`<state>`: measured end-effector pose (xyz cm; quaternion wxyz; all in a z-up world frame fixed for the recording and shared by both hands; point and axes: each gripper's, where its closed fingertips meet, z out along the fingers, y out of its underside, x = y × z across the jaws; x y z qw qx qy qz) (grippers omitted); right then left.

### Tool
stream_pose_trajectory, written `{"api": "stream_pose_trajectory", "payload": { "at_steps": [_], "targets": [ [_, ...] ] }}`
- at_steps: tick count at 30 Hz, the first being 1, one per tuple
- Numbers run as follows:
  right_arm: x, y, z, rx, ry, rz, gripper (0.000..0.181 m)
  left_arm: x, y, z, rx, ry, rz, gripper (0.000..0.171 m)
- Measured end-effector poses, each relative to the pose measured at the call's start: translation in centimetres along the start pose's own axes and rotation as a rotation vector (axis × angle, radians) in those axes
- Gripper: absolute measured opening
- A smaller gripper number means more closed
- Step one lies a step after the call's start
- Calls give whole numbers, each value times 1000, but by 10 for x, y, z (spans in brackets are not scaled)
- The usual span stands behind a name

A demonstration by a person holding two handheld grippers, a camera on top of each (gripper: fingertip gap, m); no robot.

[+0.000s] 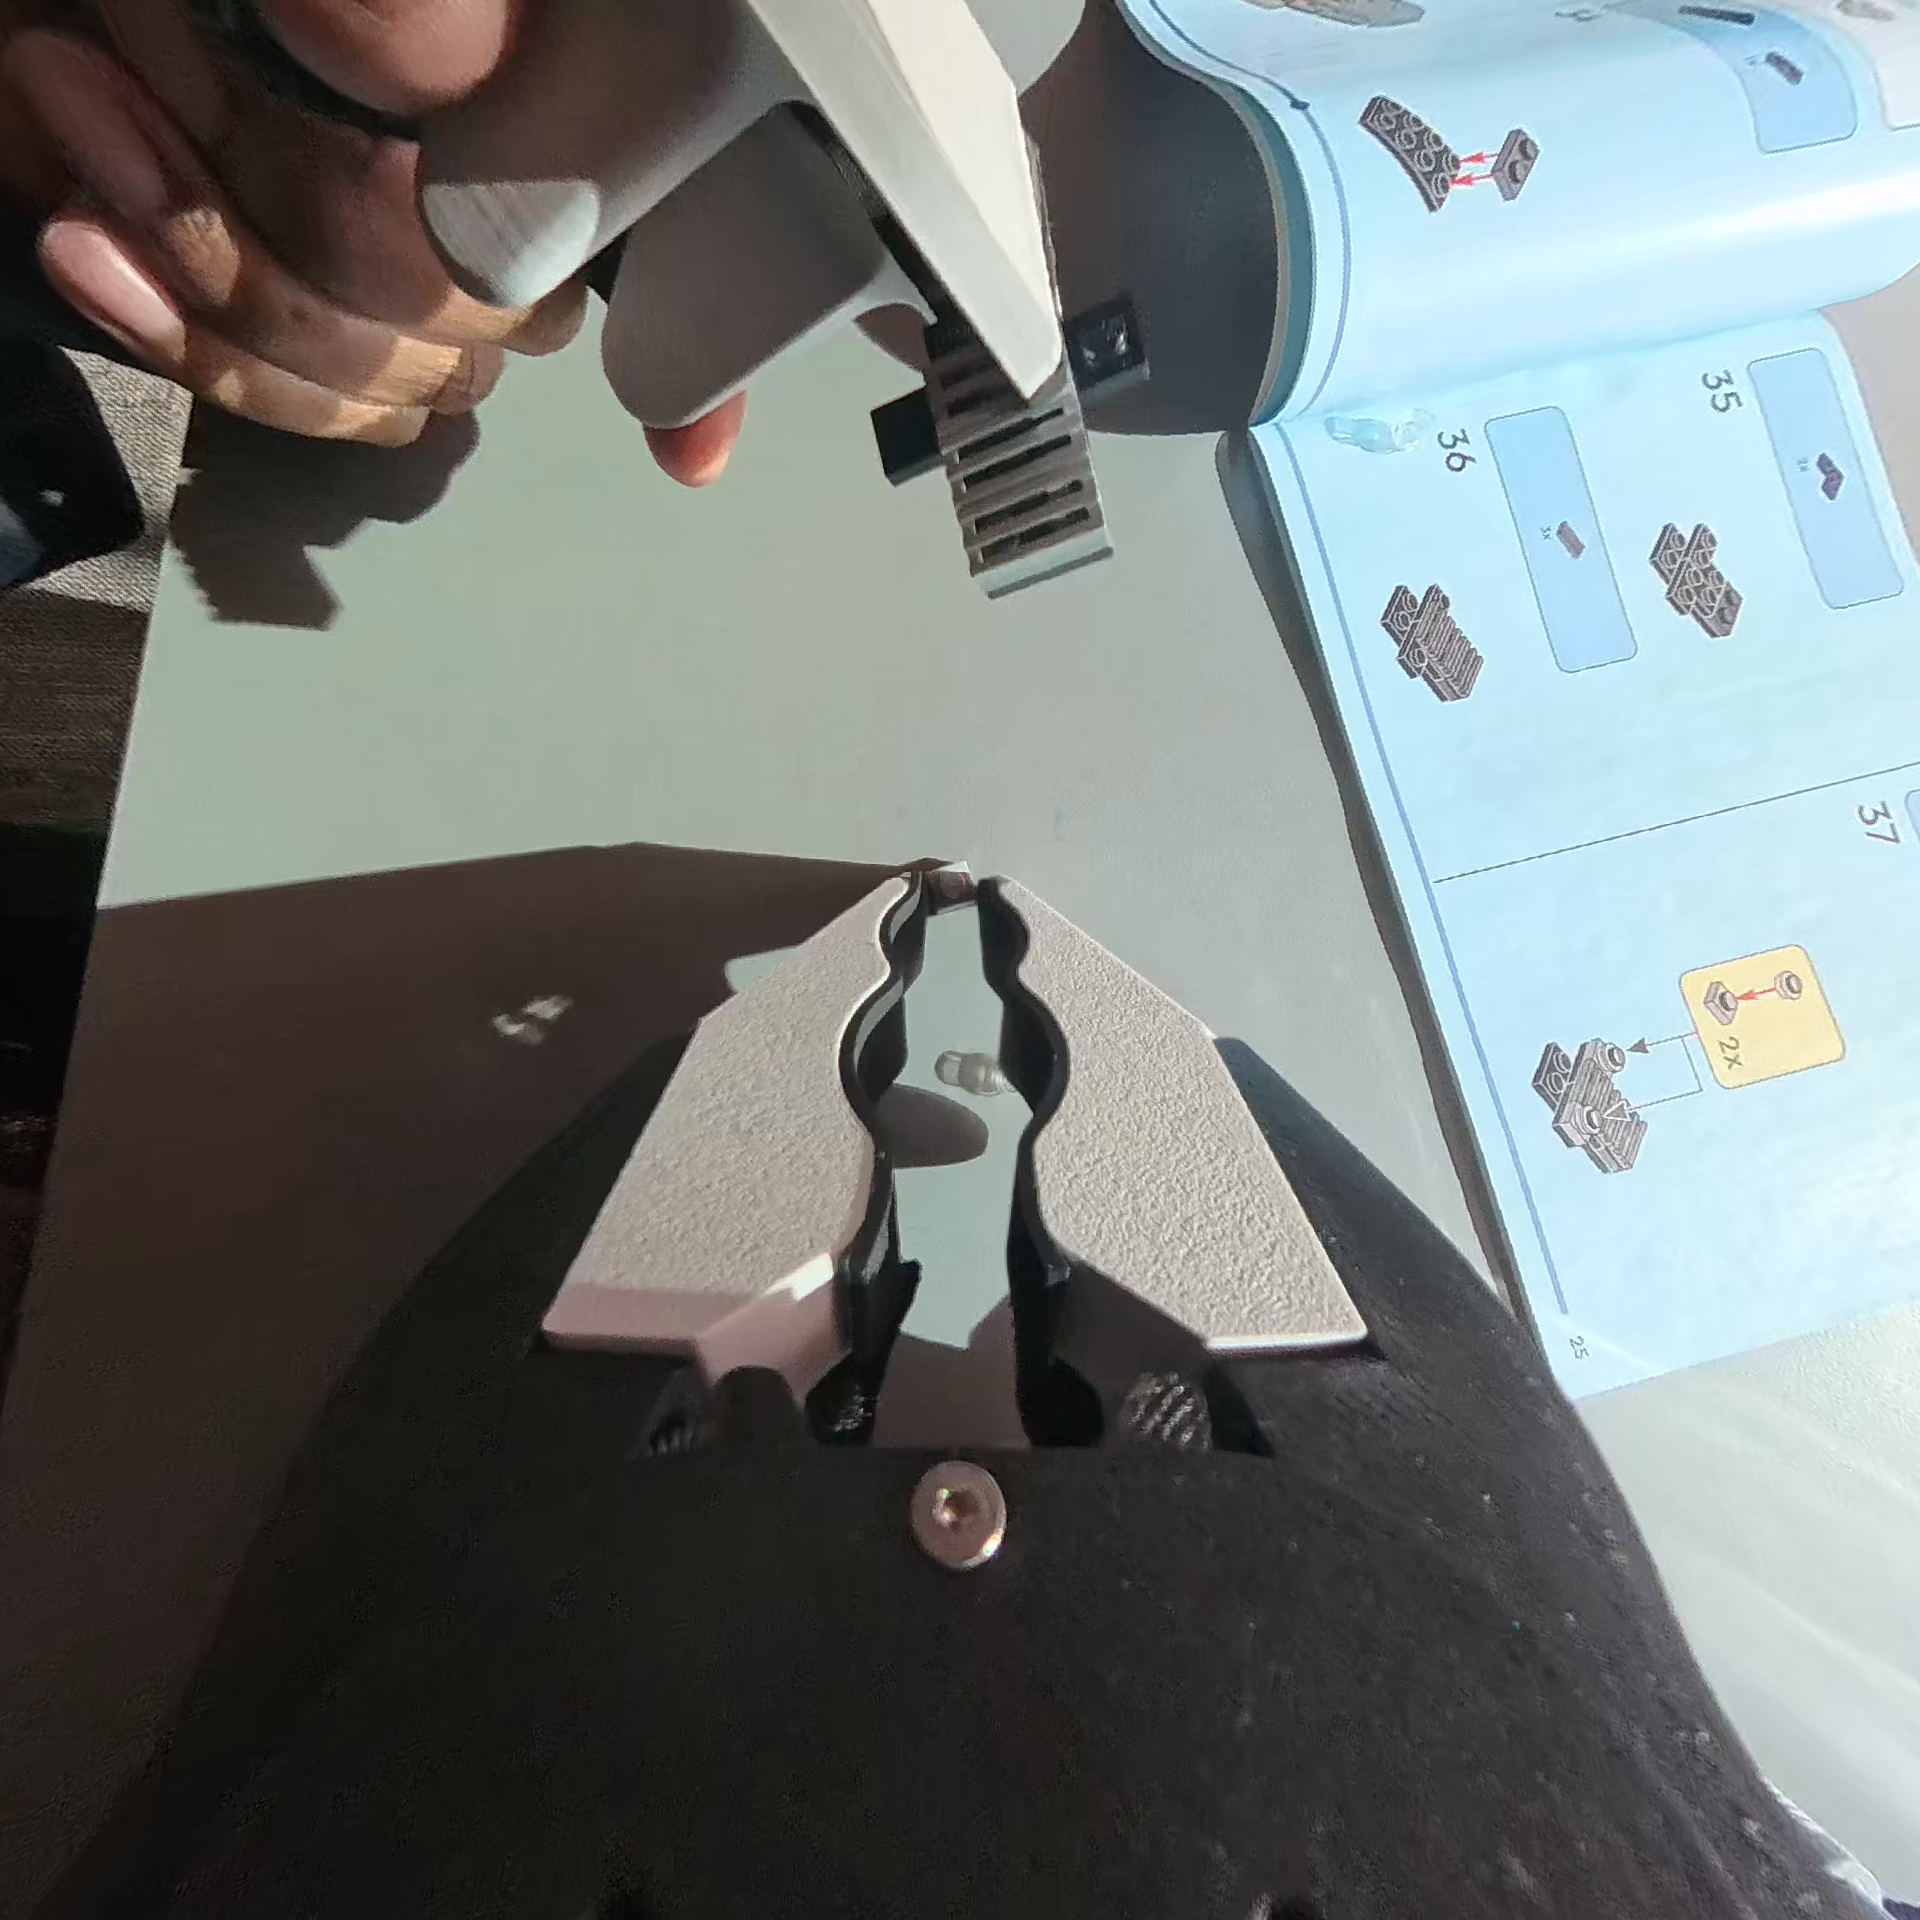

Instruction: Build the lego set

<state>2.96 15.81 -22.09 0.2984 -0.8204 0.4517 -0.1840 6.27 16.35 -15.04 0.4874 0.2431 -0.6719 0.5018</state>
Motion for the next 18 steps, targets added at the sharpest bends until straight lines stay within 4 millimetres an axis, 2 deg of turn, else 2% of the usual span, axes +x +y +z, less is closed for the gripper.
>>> {"api": "stream_pose_trajectory", "payload": {
  "at_steps": [6,14,18],
  "targets": [
    [2,-3,-7,28,-3,10,9,1,-1,1,8,16,-17,9],
    [21,-40,-73,233,57,86,8,17,11,23,-38,113,-37,9],
    [13,-50,-82,282,32,88,9,22,20,36,-74,141,-49,9]
  ]
}}
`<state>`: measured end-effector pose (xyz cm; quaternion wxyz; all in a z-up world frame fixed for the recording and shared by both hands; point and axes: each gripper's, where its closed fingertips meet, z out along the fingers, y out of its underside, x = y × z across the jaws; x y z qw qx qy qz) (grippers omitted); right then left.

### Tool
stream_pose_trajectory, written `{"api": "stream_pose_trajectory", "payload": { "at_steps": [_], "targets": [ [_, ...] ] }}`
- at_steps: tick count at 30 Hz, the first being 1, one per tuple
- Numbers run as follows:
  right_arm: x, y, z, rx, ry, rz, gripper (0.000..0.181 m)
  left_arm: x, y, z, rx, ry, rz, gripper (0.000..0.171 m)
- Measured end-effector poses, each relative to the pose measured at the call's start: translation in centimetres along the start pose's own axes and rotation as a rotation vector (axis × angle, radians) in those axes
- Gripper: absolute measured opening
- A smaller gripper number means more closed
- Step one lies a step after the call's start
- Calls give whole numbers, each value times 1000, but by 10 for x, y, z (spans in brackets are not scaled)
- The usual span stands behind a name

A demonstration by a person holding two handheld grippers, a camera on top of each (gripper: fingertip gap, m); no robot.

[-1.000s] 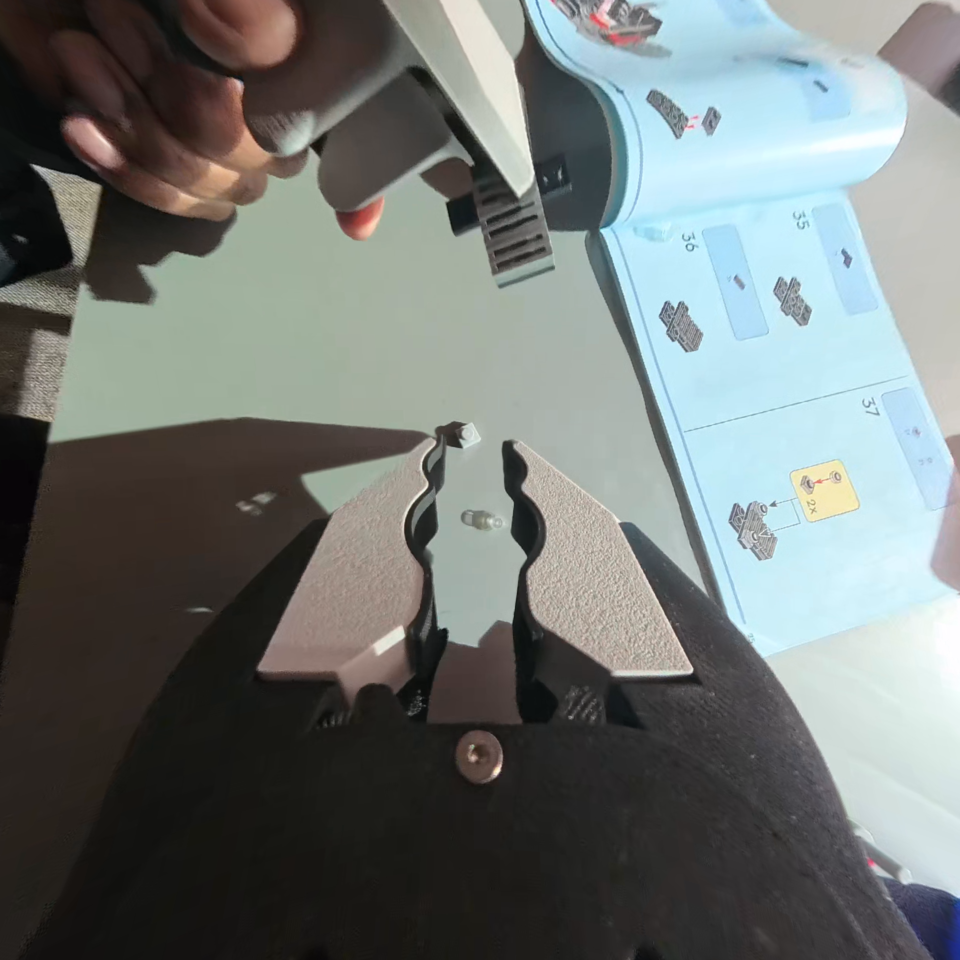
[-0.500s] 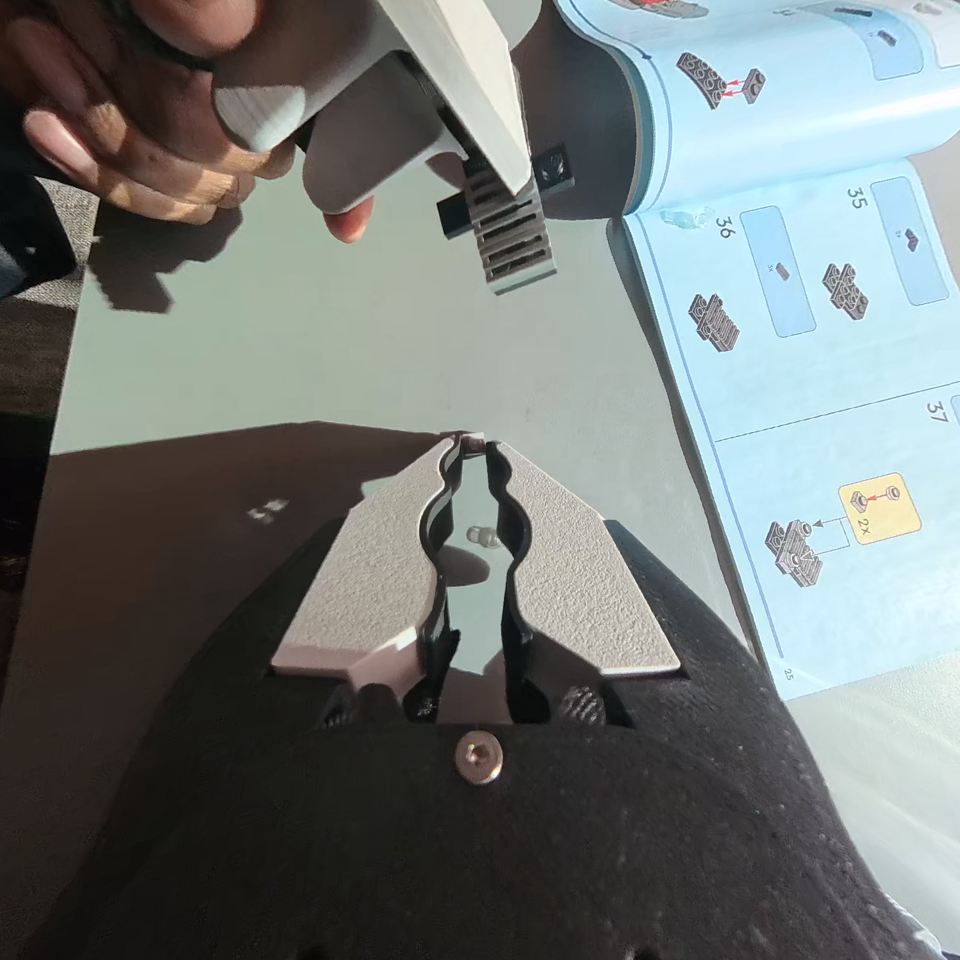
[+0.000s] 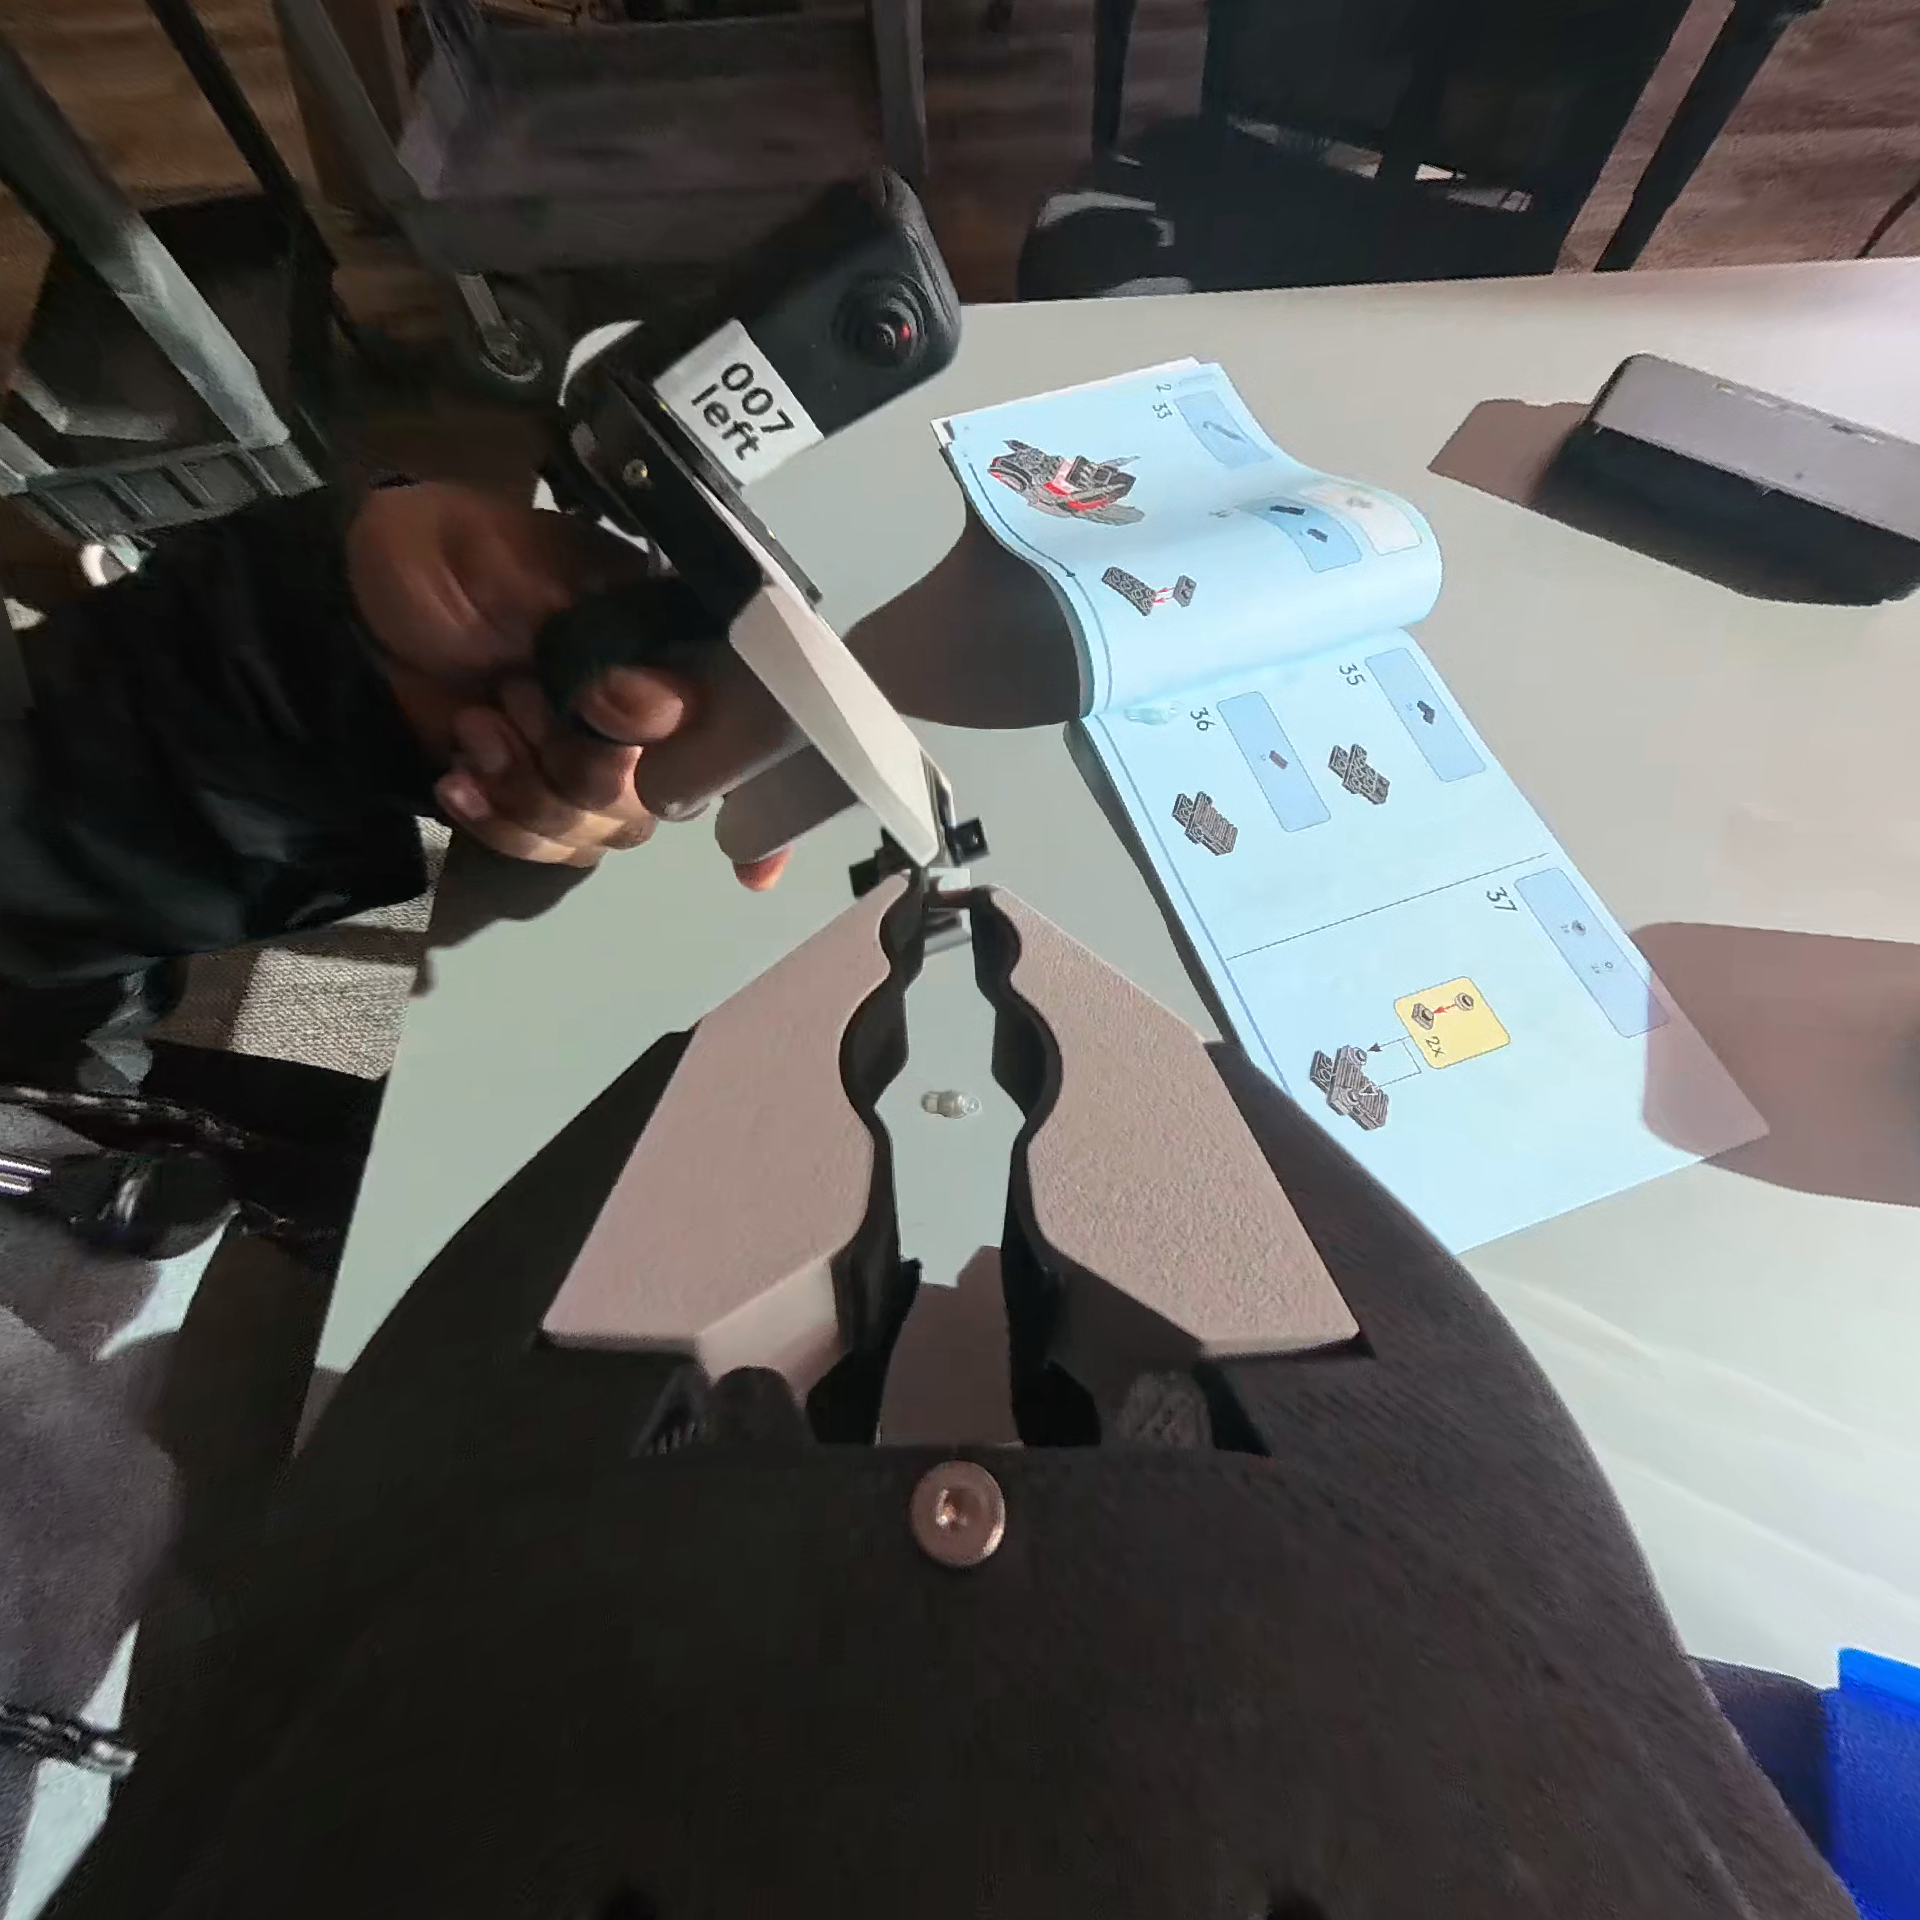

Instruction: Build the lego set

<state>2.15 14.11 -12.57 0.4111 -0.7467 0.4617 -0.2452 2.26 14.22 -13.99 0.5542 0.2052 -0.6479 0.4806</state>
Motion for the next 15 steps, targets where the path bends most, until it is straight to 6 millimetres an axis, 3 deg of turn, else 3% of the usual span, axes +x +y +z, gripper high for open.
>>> {"api": "stream_pose_trajectory", "payload": {
  "at_steps": [6,15],
  "targets": [
    [-3,-1,-1,11,-22,16,9,7,9,11,-46,43,12,9],
    [-6,-2,-2,29,-73,55,9,12,11,11,-60,78,16,9]
  ]
}}
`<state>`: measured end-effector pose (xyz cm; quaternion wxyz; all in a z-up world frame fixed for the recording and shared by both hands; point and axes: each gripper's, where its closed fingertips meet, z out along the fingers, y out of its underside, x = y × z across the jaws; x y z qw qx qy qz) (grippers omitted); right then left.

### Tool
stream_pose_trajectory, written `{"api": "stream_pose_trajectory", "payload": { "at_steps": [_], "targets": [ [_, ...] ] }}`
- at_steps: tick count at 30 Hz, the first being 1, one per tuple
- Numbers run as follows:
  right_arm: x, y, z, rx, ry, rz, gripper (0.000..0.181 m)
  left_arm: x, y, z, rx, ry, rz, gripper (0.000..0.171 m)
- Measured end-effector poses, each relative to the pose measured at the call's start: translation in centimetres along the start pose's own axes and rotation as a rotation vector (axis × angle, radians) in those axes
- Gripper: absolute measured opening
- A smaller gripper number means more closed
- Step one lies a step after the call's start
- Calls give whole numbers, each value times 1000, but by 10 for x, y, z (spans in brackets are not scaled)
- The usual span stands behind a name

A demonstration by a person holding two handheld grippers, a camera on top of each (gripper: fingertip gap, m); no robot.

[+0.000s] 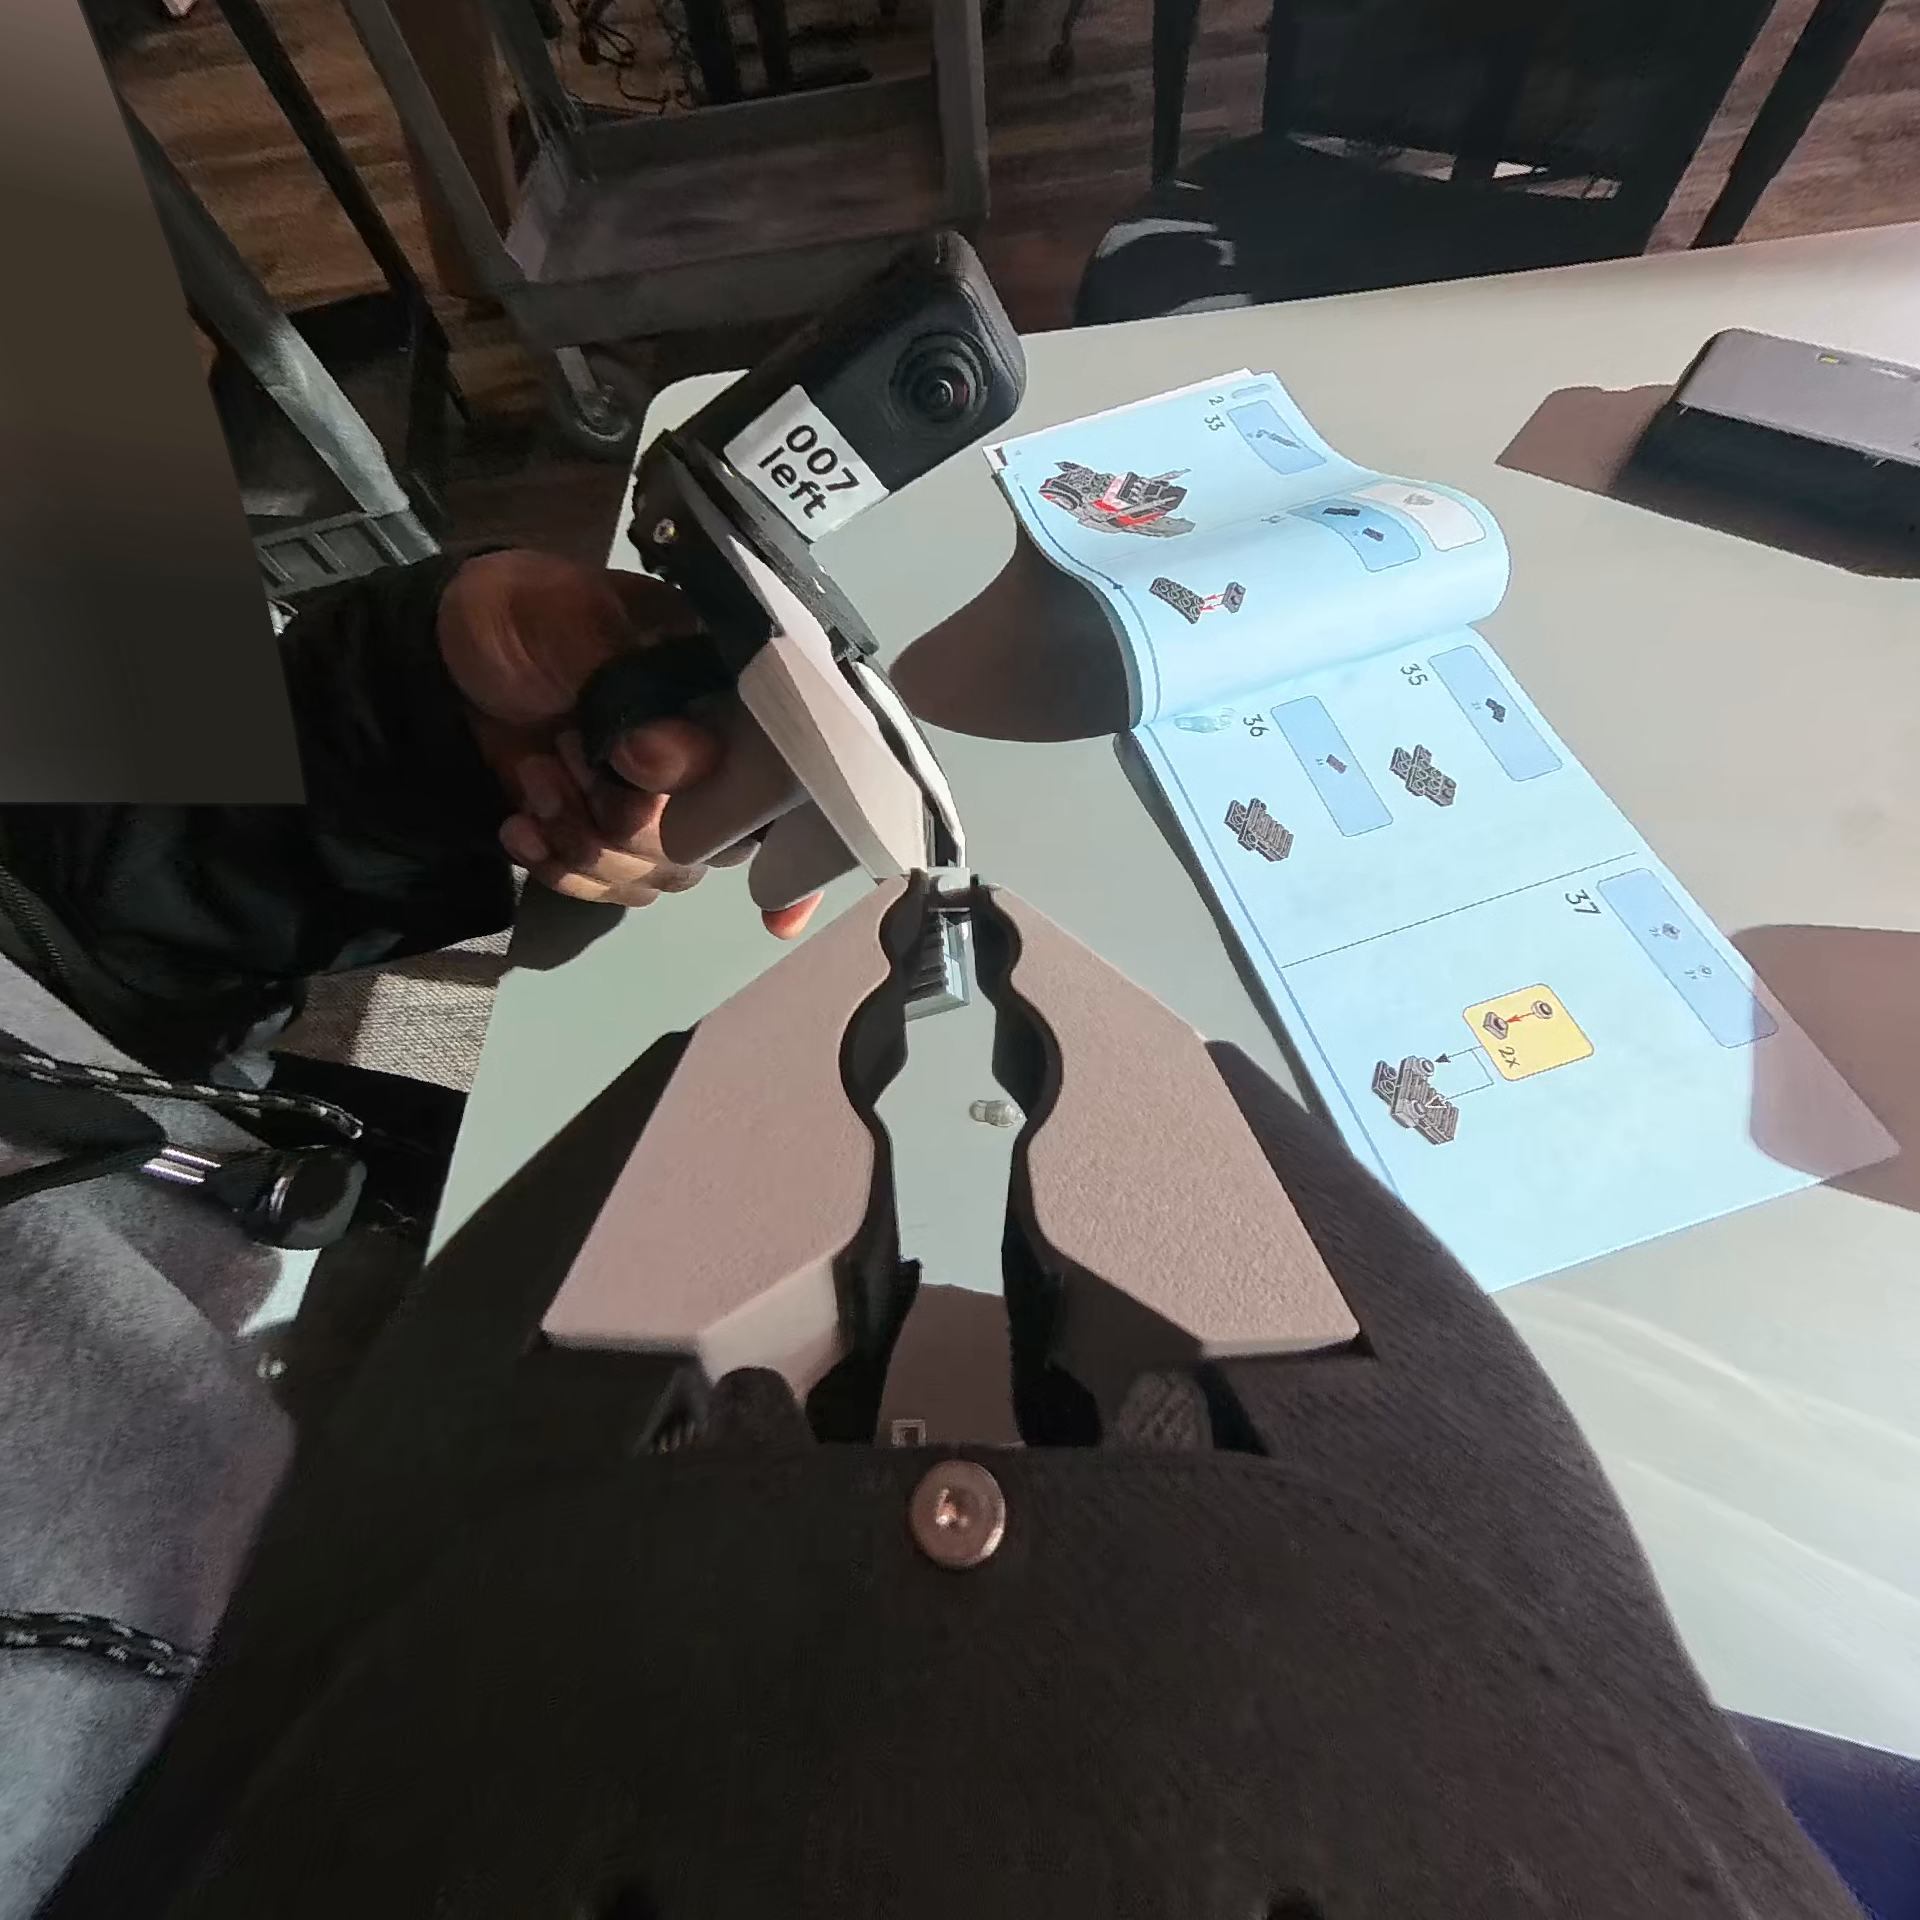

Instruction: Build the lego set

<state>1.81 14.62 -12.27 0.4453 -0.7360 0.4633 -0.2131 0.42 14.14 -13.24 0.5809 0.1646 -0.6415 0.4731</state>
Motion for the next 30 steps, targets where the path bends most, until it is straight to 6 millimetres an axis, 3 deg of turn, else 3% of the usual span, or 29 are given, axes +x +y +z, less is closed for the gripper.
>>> {"api": "stream_pose_trajectory", "payload": {
  "at_steps": [30],
  "targets": [
    [-3,0,0,41,-112,136,15,2,-1,-1,3,25,-11,9]
  ]
}}
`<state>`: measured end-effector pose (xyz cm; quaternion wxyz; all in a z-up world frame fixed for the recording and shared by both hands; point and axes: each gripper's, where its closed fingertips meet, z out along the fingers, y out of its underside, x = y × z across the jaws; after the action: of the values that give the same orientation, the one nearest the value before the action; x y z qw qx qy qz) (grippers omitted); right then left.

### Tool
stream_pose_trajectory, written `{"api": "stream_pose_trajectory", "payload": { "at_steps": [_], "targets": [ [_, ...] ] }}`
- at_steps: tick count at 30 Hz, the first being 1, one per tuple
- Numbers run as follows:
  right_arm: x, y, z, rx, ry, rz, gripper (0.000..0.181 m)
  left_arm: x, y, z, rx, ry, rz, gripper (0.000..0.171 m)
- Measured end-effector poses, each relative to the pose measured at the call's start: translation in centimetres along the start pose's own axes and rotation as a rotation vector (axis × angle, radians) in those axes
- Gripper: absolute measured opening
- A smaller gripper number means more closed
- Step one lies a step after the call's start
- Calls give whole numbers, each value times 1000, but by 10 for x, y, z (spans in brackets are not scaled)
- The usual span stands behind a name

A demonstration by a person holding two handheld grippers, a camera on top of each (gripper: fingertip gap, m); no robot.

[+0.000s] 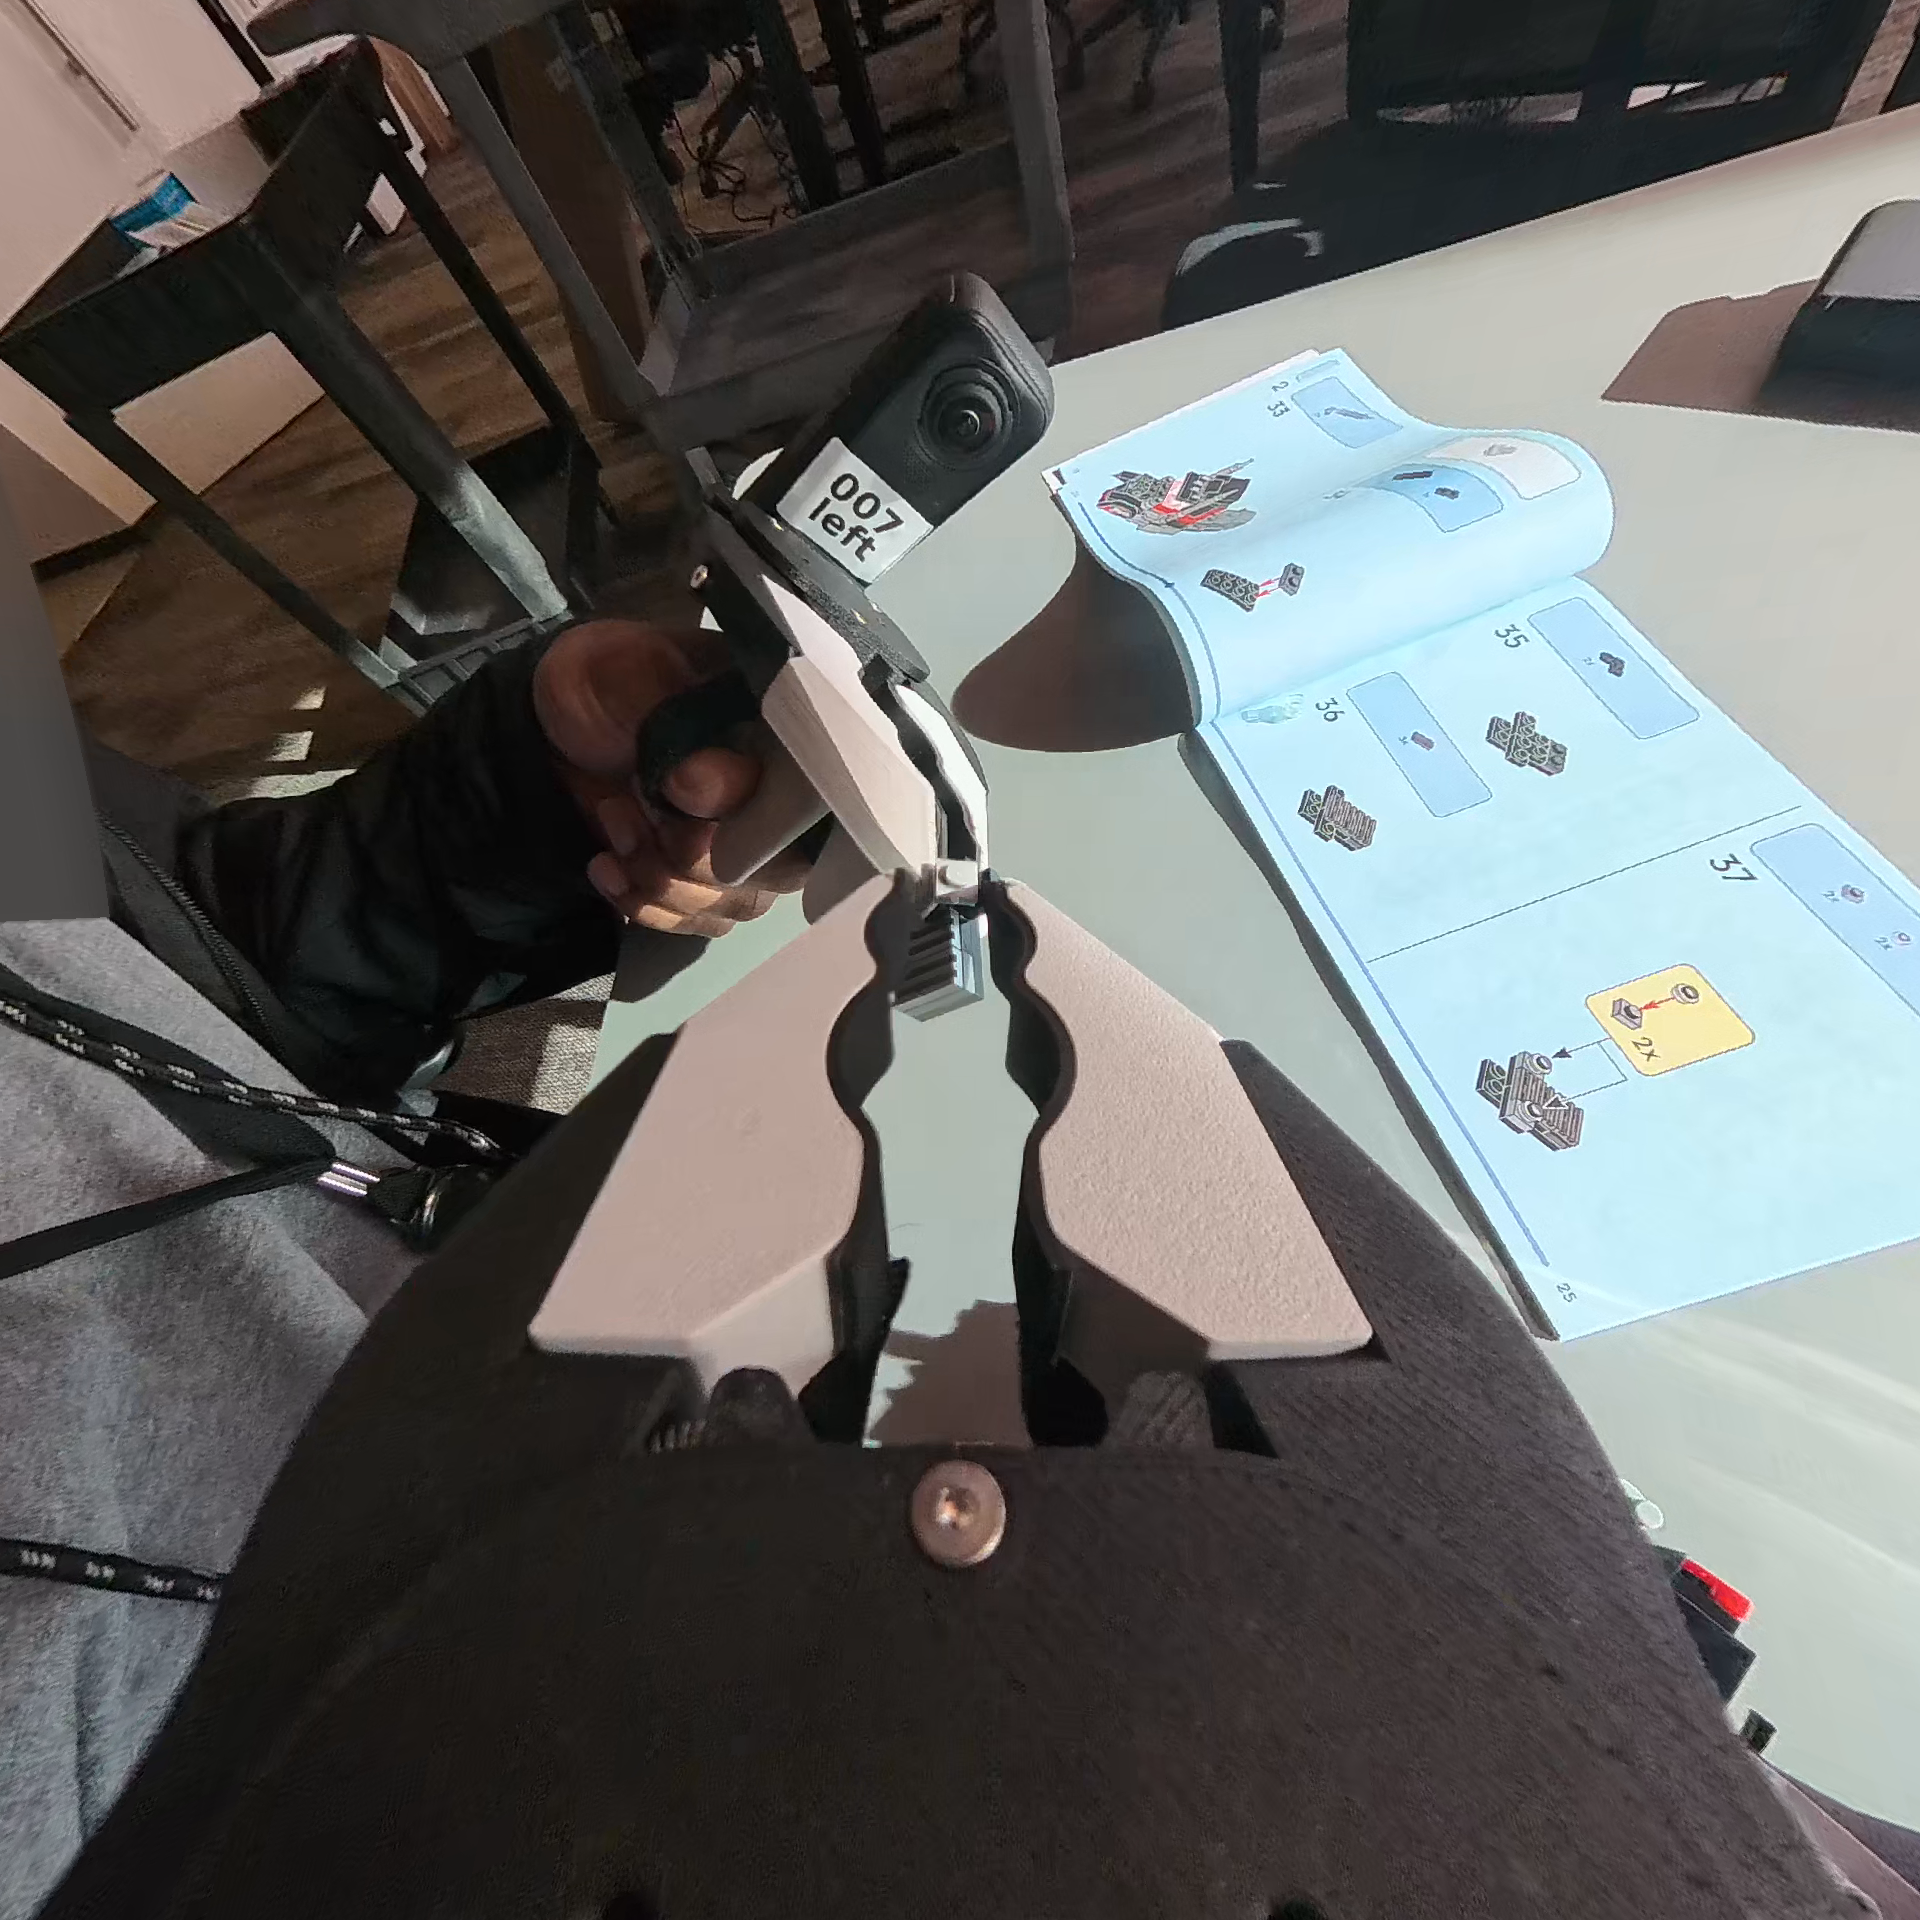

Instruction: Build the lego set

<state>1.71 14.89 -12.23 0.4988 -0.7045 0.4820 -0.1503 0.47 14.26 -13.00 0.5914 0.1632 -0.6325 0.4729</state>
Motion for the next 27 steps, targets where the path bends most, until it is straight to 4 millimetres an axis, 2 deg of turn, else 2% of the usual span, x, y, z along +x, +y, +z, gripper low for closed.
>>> {"api": "stream_pose_trajectory", "payload": {
  "at_steps": [8,27],
  "targets": [
    [0,-7,-7,43,-34,78,23,4,2,0,-12,14,22,9],
    [0,1,-5,21,-86,147,23,7,6,2,-39,29,46,10]
  ]
}}
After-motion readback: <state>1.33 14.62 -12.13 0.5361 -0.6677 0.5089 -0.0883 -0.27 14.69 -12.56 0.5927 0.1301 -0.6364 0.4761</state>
